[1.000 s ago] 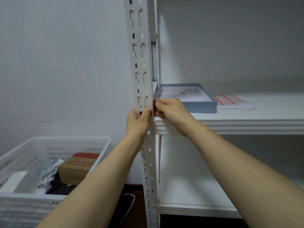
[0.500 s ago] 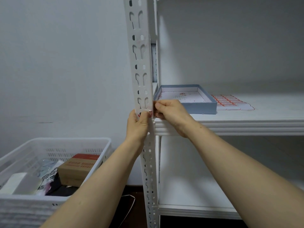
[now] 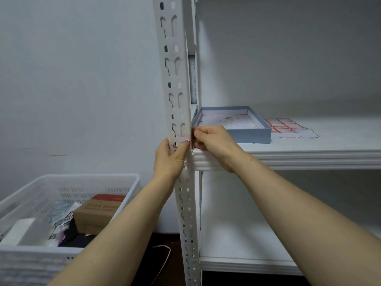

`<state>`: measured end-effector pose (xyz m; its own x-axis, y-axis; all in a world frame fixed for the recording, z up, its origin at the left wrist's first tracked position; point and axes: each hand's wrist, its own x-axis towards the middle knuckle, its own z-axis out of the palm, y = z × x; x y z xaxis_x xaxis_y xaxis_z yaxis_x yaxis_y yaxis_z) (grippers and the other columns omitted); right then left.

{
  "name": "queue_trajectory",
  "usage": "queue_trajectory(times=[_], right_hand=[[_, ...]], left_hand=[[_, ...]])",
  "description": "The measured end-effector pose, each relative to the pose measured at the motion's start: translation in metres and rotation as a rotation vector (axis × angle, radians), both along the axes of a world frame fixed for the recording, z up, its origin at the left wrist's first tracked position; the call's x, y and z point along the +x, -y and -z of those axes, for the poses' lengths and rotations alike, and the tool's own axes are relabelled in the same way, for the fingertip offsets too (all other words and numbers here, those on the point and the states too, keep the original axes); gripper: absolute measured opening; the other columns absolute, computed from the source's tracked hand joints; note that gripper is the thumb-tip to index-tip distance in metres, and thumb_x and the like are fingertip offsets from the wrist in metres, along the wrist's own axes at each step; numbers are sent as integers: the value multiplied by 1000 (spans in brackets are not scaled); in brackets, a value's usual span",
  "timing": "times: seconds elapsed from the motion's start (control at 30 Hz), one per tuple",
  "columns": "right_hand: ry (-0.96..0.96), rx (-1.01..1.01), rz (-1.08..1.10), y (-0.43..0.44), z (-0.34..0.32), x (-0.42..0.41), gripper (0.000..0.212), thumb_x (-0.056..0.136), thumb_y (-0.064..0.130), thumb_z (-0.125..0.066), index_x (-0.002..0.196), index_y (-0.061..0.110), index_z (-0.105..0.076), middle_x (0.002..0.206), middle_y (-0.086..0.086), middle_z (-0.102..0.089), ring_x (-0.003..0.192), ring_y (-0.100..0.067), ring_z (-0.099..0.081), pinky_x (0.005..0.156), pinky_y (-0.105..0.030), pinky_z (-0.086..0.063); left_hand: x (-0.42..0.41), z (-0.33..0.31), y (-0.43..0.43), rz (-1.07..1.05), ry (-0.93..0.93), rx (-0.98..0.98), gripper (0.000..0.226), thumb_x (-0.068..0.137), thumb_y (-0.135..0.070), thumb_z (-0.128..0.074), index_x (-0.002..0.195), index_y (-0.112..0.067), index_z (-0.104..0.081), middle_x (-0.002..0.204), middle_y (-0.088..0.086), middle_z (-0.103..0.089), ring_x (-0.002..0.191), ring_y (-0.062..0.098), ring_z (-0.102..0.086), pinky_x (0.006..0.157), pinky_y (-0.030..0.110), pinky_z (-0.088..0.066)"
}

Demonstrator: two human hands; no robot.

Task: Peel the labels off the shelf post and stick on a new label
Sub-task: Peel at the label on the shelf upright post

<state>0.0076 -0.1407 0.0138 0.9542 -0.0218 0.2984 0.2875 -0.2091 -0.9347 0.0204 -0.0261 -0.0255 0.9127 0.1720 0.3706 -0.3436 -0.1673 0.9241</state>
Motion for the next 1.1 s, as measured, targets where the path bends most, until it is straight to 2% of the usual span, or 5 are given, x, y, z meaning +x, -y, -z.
queue_trajectory(times=[0.1, 0.2, 0.37, 0.67, 1.1], right_hand=[[3, -5, -21, 2, -2, 1, 25, 93, 9, -44, 93, 2, -68, 110, -27, -65, 106, -39, -62, 99, -50, -45], [8, -6, -30, 2, -1, 2, 27, 93, 8, -44, 100, -9, -64, 107, -31, -64, 82, -24, -56, 98, -48, -47], [4, 2, -34, 2, 0, 2, 27, 93, 8, -44, 96, -9, -64, 80, -12, -52, 76, -21, -43, 76, -33, -40], [23, 32, -63, 2, 2, 7, 28, 93, 4, -42, 100, -17, -59, 82, -11, -52, 77, -20, -44, 76, -30, -40], [10, 27, -60, 2, 2, 9, 29, 91, 4, -42, 99, -22, -50, 82, -8, -47, 77, -20, -40, 74, -33, -36]], left_hand=[[-5, 2, -16, -394, 365, 404, 60, 77, -43, -64, 128, -15, -50, 120, 4, -54, 114, 19, -48, 97, 33, -29], [-7, -6, -27, -415, 829, 654, 27, 79, -36, -69, 101, -20, -67, 93, -2, -65, 90, 10, -52, 82, 28, -23], [10, -19, -39, -388, 1120, 935, 12, 80, -33, -70, 80, -22, -75, 75, -2, -68, 77, 16, -52, 79, 33, -31], [19, -43, -46, -289, 1330, 1150, 13, 83, -27, -68, 73, -21, -73, 72, -2, -66, 78, 18, -50, 81, 33, -33], [23, -40, -42, -643, 1357, 1442, 26, 90, -16, -47, 67, -15, -58, 63, 2, -48, 72, 20, -33, 74, 32, -26]])
